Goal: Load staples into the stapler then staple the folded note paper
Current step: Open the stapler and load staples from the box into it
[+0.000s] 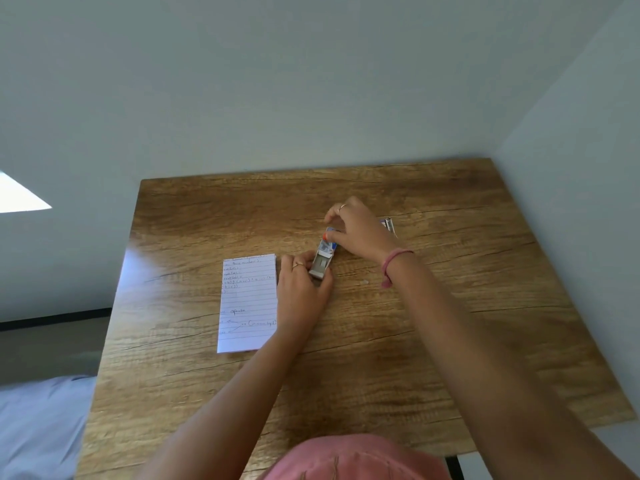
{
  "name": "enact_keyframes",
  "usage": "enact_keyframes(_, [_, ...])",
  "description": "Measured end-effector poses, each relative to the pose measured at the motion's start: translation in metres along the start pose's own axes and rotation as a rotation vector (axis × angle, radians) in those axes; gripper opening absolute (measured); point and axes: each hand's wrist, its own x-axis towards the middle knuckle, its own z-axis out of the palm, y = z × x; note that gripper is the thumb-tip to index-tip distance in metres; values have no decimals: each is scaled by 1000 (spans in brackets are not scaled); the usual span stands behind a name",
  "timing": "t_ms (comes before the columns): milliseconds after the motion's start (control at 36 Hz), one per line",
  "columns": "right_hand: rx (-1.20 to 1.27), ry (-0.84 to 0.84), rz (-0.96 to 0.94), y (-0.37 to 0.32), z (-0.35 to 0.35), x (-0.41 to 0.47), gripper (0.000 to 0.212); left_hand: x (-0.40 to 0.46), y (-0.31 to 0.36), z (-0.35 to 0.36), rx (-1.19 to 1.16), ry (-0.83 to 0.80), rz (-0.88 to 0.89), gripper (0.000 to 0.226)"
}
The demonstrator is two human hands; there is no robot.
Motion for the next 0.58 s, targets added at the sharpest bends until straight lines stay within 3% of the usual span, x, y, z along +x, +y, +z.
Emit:
enact_keyframes(83, [-192, -84, -129, -8, -3, -11, 14, 0, 0, 1, 5, 6, 0, 44])
enact_keyframes(167, [-336, -159, -128, -14, -2, -19, 16, -1, 1, 1, 7, 14, -8, 45])
enact_keyframes(250, [-411, -123, -100, -20, 5, -22, 22, -1, 1, 1, -1, 10, -13, 47])
enact_keyframes(444, [-427, -108, -37, -29, 11, -22, 30, 0, 0, 1, 5, -5, -15, 46])
enact_keyframes(583, [-411, -111, -12, -36, 12, -22, 13, -1, 0, 1, 3, -12, -18, 49])
